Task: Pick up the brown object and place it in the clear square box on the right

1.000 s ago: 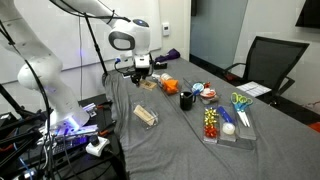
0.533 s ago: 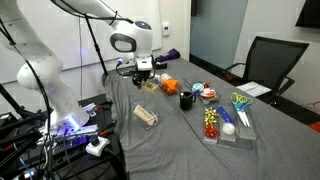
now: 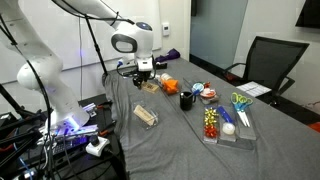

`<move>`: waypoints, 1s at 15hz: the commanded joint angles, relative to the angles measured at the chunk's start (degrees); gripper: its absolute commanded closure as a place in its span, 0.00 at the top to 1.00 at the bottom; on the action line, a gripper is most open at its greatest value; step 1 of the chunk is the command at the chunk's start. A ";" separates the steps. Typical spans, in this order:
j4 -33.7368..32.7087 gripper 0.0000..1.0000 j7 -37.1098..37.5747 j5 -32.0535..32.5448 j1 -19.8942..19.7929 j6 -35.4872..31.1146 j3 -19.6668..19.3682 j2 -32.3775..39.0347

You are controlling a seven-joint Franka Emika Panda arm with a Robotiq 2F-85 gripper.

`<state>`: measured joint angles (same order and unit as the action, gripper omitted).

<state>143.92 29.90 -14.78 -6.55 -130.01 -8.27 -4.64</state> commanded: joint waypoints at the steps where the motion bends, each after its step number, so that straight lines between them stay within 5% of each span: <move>1: -1.59 0.32 -2.02 -0.59 -0.89 1.90 0.09 1.25; 7: -1.60 0.32 -2.44 -0.66 -0.92 1.96 -0.01 1.40; 8: -1.61 0.59 -2.50 -0.70 -0.94 1.93 -0.03 1.38; 10: -1.23 0.84 -1.97 -0.21 -0.97 1.00 0.06 1.12; 11: -0.41 0.61 -0.23 -0.01 -0.64 0.10 0.56 0.62; 15: -0.55 0.84 -0.23 0.00 -0.66 0.10 0.55 0.62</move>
